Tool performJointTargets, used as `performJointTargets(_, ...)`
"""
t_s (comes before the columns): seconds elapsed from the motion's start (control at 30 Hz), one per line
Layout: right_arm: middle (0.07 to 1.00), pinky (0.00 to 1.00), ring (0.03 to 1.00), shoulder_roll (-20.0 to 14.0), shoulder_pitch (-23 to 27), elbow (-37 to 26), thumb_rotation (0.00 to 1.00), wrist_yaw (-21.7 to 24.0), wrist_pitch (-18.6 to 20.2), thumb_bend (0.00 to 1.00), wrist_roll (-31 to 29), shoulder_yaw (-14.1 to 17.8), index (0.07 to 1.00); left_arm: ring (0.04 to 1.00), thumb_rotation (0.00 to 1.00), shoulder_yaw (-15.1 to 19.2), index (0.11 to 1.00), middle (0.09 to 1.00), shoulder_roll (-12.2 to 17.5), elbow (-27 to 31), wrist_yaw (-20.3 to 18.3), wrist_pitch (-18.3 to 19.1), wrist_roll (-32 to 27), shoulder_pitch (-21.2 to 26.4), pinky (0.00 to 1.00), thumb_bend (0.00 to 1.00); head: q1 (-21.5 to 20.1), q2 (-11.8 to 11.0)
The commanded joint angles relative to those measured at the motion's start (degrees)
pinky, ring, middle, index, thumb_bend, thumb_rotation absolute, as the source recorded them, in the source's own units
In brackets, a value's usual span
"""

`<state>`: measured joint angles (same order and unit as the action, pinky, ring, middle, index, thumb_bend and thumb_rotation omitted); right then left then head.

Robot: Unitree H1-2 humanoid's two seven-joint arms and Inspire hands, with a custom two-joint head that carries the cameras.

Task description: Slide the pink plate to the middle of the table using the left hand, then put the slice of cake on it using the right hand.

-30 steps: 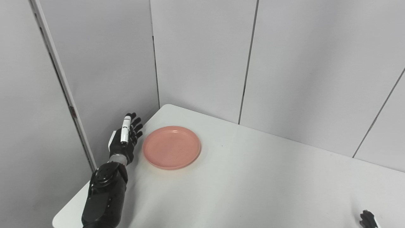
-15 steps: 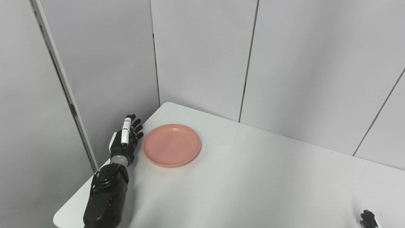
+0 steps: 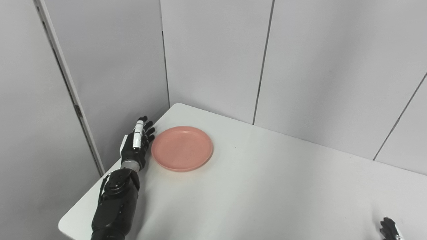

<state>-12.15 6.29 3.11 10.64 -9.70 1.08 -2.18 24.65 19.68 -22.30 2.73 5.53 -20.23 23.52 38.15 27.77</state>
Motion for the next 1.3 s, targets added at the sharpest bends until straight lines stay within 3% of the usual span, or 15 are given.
performJointTargets(0.0, 0.968, 1.0, 0.973, 0.14, -1.97, 0.7, 1.0, -0.26, 0.62, 0.4, -0.06, 0.0, 0.966, 0.918, 1.0, -1.97, 0.893, 0.918, -0.98, 0.01, -0.95, 0.4, 0.55, 1.32, 0.92, 0.36, -0.15, 0.08)
performJointTargets(0.43, 0.965, 0.99, 0.964, 0.51, -2.08, -0.16, 1.0, -0.25, 1.84, 0.39, 0.15, -0.2, 0.961, 0.905, 1.0, -7.82, 0.891, 0.905, -4.34, -0.08, -1.77, 0.73, 2.01, 1.99, 0.91, 0.37, -1.93, 1.03)
performJointTargets(0.7, 0.976, 1.0, 0.979, 0.29, -2.47, -1.27, 1.0, 0.51, 2.39, 0.32, -0.45, -0.58, 0.981, 0.93, 1.0, -10.27, 0.908, 0.93, -5.64, -0.1, -2.64, 0.37, 2.75, 1.83, 0.93, 0.37, -3.71, 1.85)
performJointTargets(0.93, 0.964, 0.99, 0.96, 0.08, -2.17, -0.89, 1.0, 0.42, 0.76, 0.35, 0.61, -1.32, 0.968, 0.937, 1.0, -12.16, 0.914, 0.935, -6.89, 0.17, -3.69, 0.21, 2.61, 1.58, 0.94, 0.37, -8.23, 2.5)
performJointTargets(1.1, 0.938, 0.93, 0.929, 0.23, -2.07, -0.55, 1.0, -0.34, -0.64, 0.34, 1.75, -1.64, 0.94, 0.931, 1.0, -13.91, 0.905, 0.927, -7.89, 0.37, -3.91, 0.09, 2.76, 1.47, 0.94, 0.36, -12.0, 2.78)
performJointTargets(1.27, 0.924, 0.91, 0.916, 0.67, -1.99, -0.85, 1.0, -0.75, -0.12, 0.35, 2.12, -2.03, 0.927, 0.919, 1.0, -16.15, 0.906, 0.919, -9.68, 1.47, -4.05, 0.63, 3.24, 1.31, 0.93, 0.36, -14.88, 2.95)
